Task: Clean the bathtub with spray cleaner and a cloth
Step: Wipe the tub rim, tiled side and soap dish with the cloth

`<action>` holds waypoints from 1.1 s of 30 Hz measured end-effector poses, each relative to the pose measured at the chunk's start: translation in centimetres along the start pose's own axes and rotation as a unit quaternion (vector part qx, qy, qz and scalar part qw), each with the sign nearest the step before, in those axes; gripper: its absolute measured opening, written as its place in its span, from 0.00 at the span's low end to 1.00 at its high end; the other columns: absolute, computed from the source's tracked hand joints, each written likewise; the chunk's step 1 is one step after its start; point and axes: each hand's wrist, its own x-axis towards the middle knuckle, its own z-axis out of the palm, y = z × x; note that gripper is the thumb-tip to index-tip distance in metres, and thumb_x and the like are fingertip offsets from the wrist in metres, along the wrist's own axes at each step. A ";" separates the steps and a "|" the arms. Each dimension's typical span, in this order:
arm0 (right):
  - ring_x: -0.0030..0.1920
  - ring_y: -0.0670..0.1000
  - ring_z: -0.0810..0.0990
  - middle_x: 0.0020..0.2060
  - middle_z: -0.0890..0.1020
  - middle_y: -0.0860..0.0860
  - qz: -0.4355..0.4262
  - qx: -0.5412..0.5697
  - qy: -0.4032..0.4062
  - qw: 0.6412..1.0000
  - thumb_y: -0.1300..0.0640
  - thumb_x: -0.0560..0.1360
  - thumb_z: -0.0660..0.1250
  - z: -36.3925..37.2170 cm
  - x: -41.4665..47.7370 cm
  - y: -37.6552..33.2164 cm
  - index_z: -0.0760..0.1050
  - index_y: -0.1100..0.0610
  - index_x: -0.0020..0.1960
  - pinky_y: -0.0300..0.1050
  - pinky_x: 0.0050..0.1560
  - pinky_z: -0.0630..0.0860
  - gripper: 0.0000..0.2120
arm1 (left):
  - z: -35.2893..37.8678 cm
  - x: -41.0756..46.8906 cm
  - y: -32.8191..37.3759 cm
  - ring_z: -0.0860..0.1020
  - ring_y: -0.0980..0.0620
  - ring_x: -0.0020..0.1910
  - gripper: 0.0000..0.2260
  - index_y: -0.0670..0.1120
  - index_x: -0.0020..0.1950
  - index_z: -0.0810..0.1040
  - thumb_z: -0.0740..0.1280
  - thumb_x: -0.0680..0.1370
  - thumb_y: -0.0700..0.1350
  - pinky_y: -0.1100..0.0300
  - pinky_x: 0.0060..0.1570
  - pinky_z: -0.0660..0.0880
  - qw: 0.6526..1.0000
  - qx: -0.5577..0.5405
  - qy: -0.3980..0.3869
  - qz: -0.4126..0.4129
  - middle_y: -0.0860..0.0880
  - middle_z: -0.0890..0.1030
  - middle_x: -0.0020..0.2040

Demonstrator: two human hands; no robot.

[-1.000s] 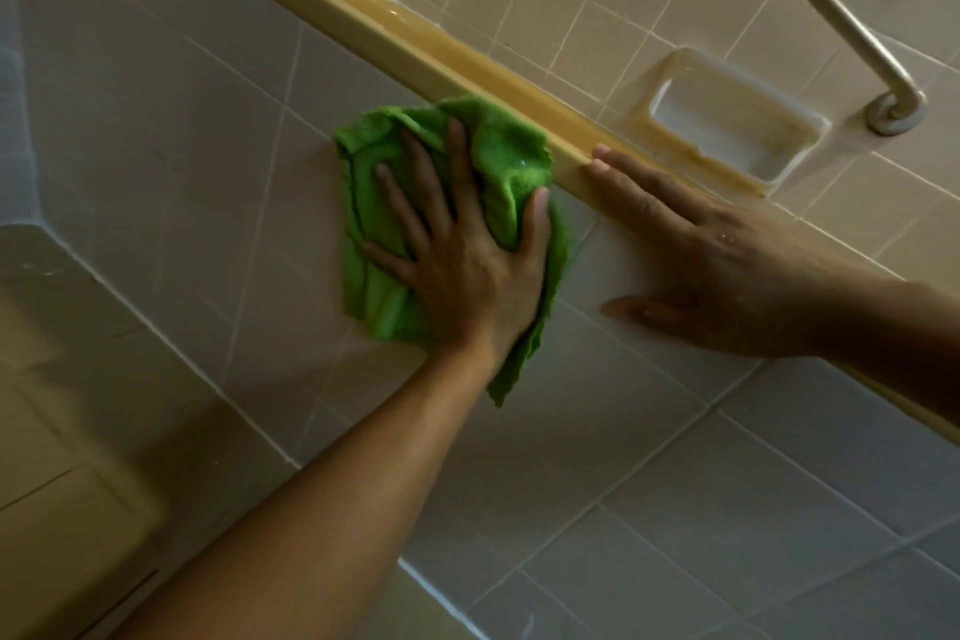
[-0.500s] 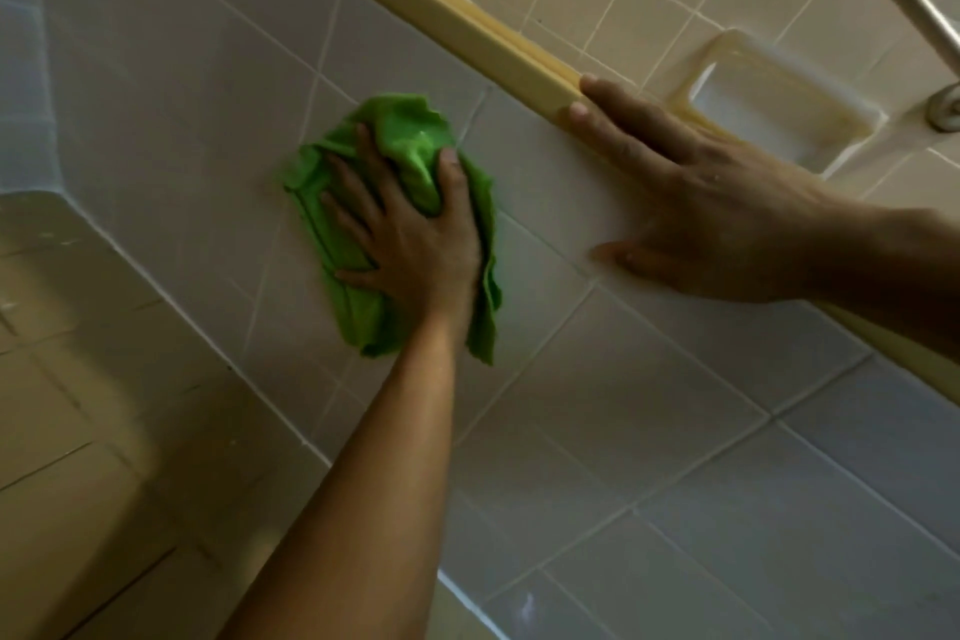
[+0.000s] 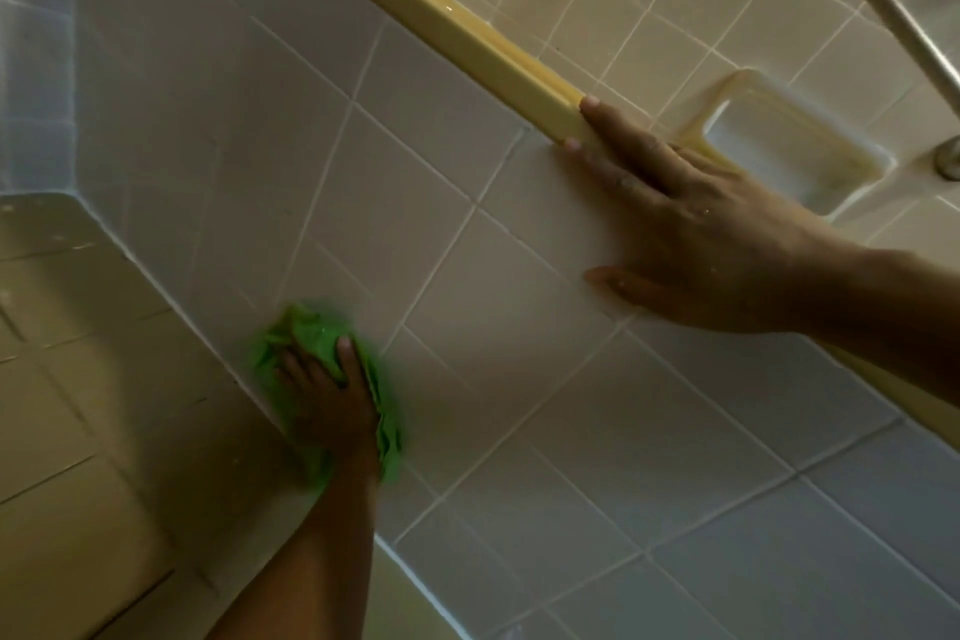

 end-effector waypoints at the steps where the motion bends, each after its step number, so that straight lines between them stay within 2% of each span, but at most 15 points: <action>1: 0.82 0.58 0.52 0.82 0.36 0.49 0.003 0.001 -0.004 1.000 0.33 0.77 0.60 -0.1 0.0 -0.1 0.39 0.50 0.84 0.48 0.78 0.50 0.47 | 0.0 -0.7 -1.6 0.69 0.26 0.72 0.39 0.29 0.76 0.64 0.51 0.84 0.63 0.32 0.72 0.63 1.000 0.002 0.010 -0.007 0.26 0.67 0.74; 2: 0.82 0.57 0.52 0.82 0.36 0.49 0.006 0.000 -0.007 1.000 0.33 0.76 0.60 -0.2 0.0 -0.1 0.39 0.50 0.84 0.48 0.77 0.49 0.47 | 0.4 -1.4 -3.4 0.74 0.20 0.63 0.38 0.25 0.71 0.68 0.49 0.86 0.62 0.25 0.63 0.69 1.000 0.018 0.004 0.008 0.21 0.72 0.66; 3: 0.82 0.57 0.52 0.82 0.36 0.49 0.009 -0.003 -0.006 1.000 0.33 0.76 0.60 -0.2 0.0 -0.2 0.39 0.50 0.84 0.48 0.76 0.47 0.47 | 0.8 -2.5 -5.3 0.76 0.17 0.58 0.39 0.23 0.68 0.69 0.47 0.87 0.61 0.23 0.57 0.72 0.999 0.036 0.010 0.032 0.19 0.73 0.61; 4: 0.82 0.58 0.53 0.82 0.37 0.49 0.011 -0.006 -0.005 1.000 0.33 0.76 0.60 -0.3 -0.1 -0.2 0.40 0.50 0.84 0.48 0.76 0.46 0.47 | 1.1 -3.9 -6.4 0.74 0.16 0.60 0.43 0.22 0.68 0.68 0.46 0.85 0.64 0.23 0.59 0.70 0.999 0.034 0.023 0.028 0.18 0.72 0.62; 6: 0.82 0.58 0.53 0.82 0.37 0.50 0.013 -0.008 -0.004 1.000 0.34 0.76 0.60 -0.2 -0.1 -0.3 0.40 0.51 0.84 0.49 0.75 0.46 0.47 | 1.2 -5.5 -5.8 0.66 0.21 0.71 0.53 0.25 0.74 0.62 0.40 0.79 0.75 0.33 0.73 0.60 0.998 0.049 0.002 -0.031 0.22 0.66 0.72; 8: 0.81 0.59 0.54 0.82 0.38 0.50 0.008 -0.008 -0.002 1.000 0.34 0.78 0.60 -0.2 0.0 -0.4 0.40 0.51 0.84 0.50 0.75 0.48 0.46 | 0.6 -7.3 -3.0 0.61 0.28 0.77 0.62 0.31 0.79 0.59 0.32 0.69 0.81 0.43 0.76 0.54 0.995 0.006 -0.038 -0.092 0.29 0.61 0.78; 10: 0.81 0.59 0.55 0.83 0.38 0.50 0.006 -0.011 0.004 1.000 0.34 0.78 0.60 -0.2 -0.1 -0.5 0.41 0.51 0.84 0.50 0.74 0.49 0.45 | -0.2 -9.0 -0.3 0.56 0.35 0.81 0.66 0.36 0.82 0.55 0.26 0.61 0.83 0.47 0.77 0.50 0.992 0.007 -0.066 -0.106 0.35 0.57 0.82; 14: 0.80 0.60 0.58 0.82 0.38 0.49 0.013 -0.009 0.003 1.000 0.35 0.76 0.62 -0.3 0.0 -0.6 0.40 0.50 0.84 0.49 0.72 0.51 0.47 | 0.5 -11.1 2.0 0.49 0.46 0.83 0.57 0.45 0.84 0.48 0.34 0.64 0.80 0.38 0.76 0.50 0.988 0.038 -0.097 -0.114 0.46 0.50 0.85; 16: 0.80 0.60 0.58 0.83 0.39 0.49 0.012 0.000 0.007 1.000 0.35 0.78 0.61 -0.4 -0.1 -0.6 0.41 0.50 0.84 0.51 0.73 0.52 0.45 | 1.1 -11.7 3.2 0.45 0.49 0.84 0.57 0.50 0.85 0.47 0.31 0.64 0.82 0.33 0.75 0.48 0.990 0.037 -0.101 -0.093 0.49 0.46 0.85; 19: 0.81 0.59 0.56 0.83 0.39 0.49 0.016 0.012 -0.001 1.000 0.34 0.76 0.59 -0.6 -0.1 -0.8 0.42 0.50 0.84 0.53 0.75 0.52 0.46 | 1.7 -12.1 5.6 0.43 0.48 0.84 0.55 0.54 0.84 0.44 0.29 0.63 0.83 0.27 0.74 0.49 0.993 0.038 -0.103 -0.047 0.51 0.44 0.85; 23: 0.81 0.58 0.55 0.83 0.39 0.48 0.014 0.027 -0.004 1.000 0.35 0.78 0.59 -0.9 -0.2 -0.9 0.41 0.49 0.84 0.56 0.76 0.57 0.44 | 1.8 -11.7 9.0 0.43 0.47 0.84 0.43 0.63 0.80 0.37 0.33 0.69 0.81 0.22 0.71 0.50 0.996 0.037 -0.077 0.025 0.53 0.43 0.85; 26: 0.81 0.57 0.55 0.83 0.39 0.47 0.020 0.036 -0.007 0.999 0.35 0.76 0.61 -1.1 -0.2 -1.1 0.42 0.49 0.84 0.57 0.76 0.61 0.46 | 1.7 -10.3 11.4 0.43 0.45 0.84 0.43 0.63 0.82 0.41 0.37 0.71 0.80 0.21 0.70 0.49 0.995 0.026 -0.060 0.075 0.53 0.44 0.85; 30: 0.81 0.56 0.56 0.83 0.40 0.47 0.017 0.028 0.005 0.999 0.35 0.75 0.63 -0.9 -0.1 -1.0 0.43 0.49 0.84 0.55 0.74 0.58 0.47 | 1.8 -8.2 15.5 0.40 0.45 0.83 0.40 0.61 0.84 0.45 0.46 0.75 0.76 0.20 0.70 0.46 0.987 0.021 -0.047 0.150 0.52 0.45 0.85; 33: 0.79 0.49 0.50 0.83 0.39 0.45 0.034 0.028 0.005 0.999 0.35 0.76 0.65 -0.7 0.0 -0.9 0.38 0.49 0.83 0.55 0.74 0.49 0.49 | 1.8 -6.4 18.8 0.41 0.44 0.83 0.39 0.62 0.83 0.45 0.47 0.75 0.76 0.18 0.68 0.46 0.986 0.010 -0.033 0.164 0.53 0.44 0.85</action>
